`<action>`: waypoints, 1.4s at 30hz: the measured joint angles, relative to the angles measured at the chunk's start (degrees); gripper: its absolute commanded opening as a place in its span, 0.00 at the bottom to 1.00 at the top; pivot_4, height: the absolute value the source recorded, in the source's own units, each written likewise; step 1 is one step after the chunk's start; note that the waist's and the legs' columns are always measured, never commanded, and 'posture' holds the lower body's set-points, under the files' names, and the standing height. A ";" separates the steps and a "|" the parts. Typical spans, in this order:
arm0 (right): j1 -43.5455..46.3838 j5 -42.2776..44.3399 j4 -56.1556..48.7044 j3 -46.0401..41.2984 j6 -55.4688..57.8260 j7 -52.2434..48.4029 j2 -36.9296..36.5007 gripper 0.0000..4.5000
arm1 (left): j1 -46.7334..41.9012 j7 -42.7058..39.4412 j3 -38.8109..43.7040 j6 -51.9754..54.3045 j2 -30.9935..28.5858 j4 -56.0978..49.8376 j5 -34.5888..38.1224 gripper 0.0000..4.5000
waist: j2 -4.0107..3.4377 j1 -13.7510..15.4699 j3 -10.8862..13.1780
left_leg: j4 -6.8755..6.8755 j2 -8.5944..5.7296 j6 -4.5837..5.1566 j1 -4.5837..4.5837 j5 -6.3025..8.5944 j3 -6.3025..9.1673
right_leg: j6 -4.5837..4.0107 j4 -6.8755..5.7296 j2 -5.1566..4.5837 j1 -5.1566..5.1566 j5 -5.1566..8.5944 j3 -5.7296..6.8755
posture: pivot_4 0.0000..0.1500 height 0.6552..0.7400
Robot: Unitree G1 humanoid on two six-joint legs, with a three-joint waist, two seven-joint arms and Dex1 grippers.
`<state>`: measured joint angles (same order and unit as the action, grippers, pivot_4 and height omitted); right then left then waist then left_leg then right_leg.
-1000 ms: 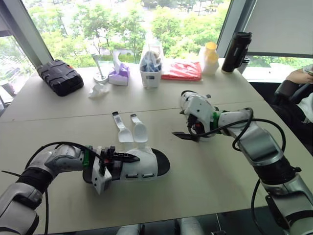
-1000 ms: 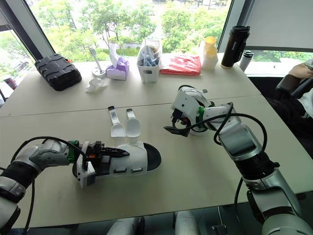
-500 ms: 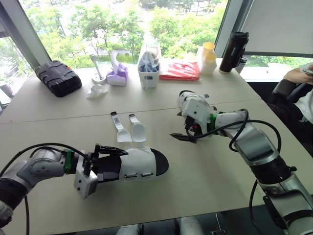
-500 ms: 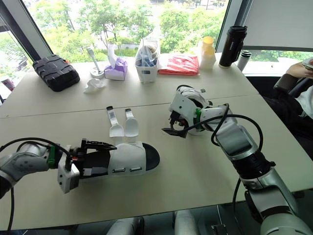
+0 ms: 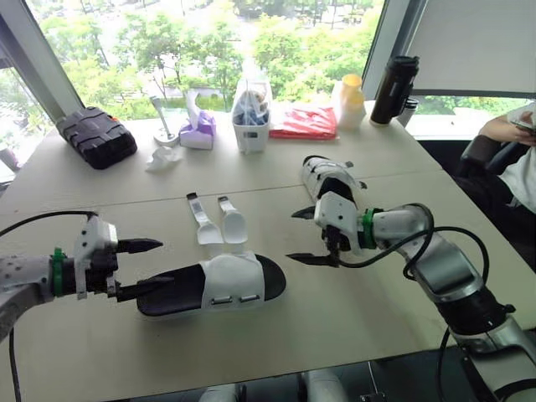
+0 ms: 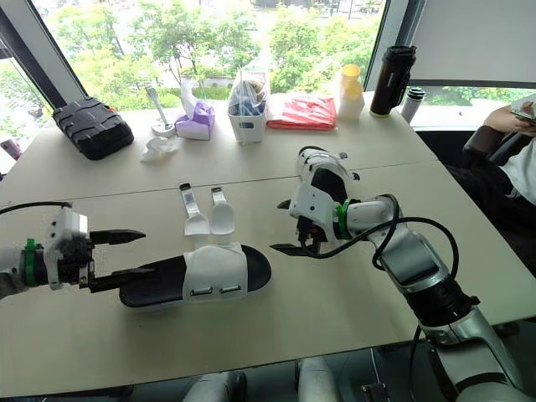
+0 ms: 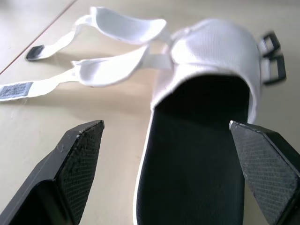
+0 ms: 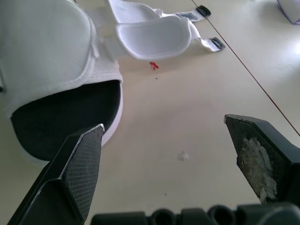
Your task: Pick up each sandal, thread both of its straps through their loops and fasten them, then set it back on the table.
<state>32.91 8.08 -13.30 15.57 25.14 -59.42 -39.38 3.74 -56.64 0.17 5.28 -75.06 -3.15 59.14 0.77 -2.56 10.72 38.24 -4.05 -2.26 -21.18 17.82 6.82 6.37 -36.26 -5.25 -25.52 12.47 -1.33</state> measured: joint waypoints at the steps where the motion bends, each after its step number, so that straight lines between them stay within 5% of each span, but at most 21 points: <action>1: -0.74 0.20 0.00 -0.13 -1.30 -0.86 -0.02 1.00 | 0.34 0.05 1.55 3.25 1.71 -0.64 1.26 0.99 | -0.01 0.01 0.00 | -0.03 0.01 0.05 0.18 0.03 0.00 | 0.00 0.06 0.02 0.18 0.00 0.00 | 1.00 1.00; 2: -1.40 0.60 0.01 -0.10 -2.25 -1.67 0.09 1.00 | 0.53 0.29 2.34 5.32 3.33 -1.18 1.79 0.99 | -0.02 0.03 0.01 | -0.04 0.02 0.07 0.31 0.05 -0.01 | 0.00 0.07 0.02 0.30 0.01 0.00 | 1.00 1.00; 4: -2.43 1.75 0.07 -0.08 -3.81 -3.01 0.46 0.83 | 0.70 1.21 3.56 9.18 7.04 -2.10 2.43 1.00 | -0.01 0.06 0.01 | -0.04 0.04 0.07 0.37 0.05 0.00 | -0.01 0.06 0.04 0.34 0.01 -0.01 | 1.00 1.00; 11: -3.76 2.10 3.74 1.46 -9.15 -5.29 3.60 0.05 | -2.25 5.81 7.76 16.14 17.61 -3.84 0.74 1.00 | 0.01 0.24 0.00 | -0.07 0.05 0.04 0.80 0.05 0.00 | -0.02 0.11 0.04 0.73 0.00 -0.04 | 1.00 1.00; 12: -3.98 2.02 5.16 2.20 -9.91 -5.40 4.85 0.02 | -2.42 6.39 8.11 17.00 18.84 -4.01 -0.08 1.00 | 0.01 0.23 0.00 | -0.07 0.05 0.04 0.81 0.05 -0.01 | -0.02 0.11 0.03 0.73 0.00 -0.06 | 1.00 1.00; 42: -5.65 -8.54 24.68 8.99 -31.21 3.60 21.68 0.02 | -2.33 6.27 16.15 25.80 25.94 -8.32 -9.10 1.00 | 0.02 0.03 -0.02 | -0.10 0.08 0.00 0.87 0.04 0.23 | -0.04 0.10 0.09 0.71 -0.01 -0.10 | 1.00 1.00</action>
<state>27.26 -0.46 11.38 24.56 -6.06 -55.81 -17.70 1.41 -50.37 16.32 31.07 -49.12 -11.48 50.04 0.79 -2.52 10.70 38.14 -3.97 -2.26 -20.32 17.86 7.06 6.32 -36.16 -5.16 -24.81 12.46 -1.42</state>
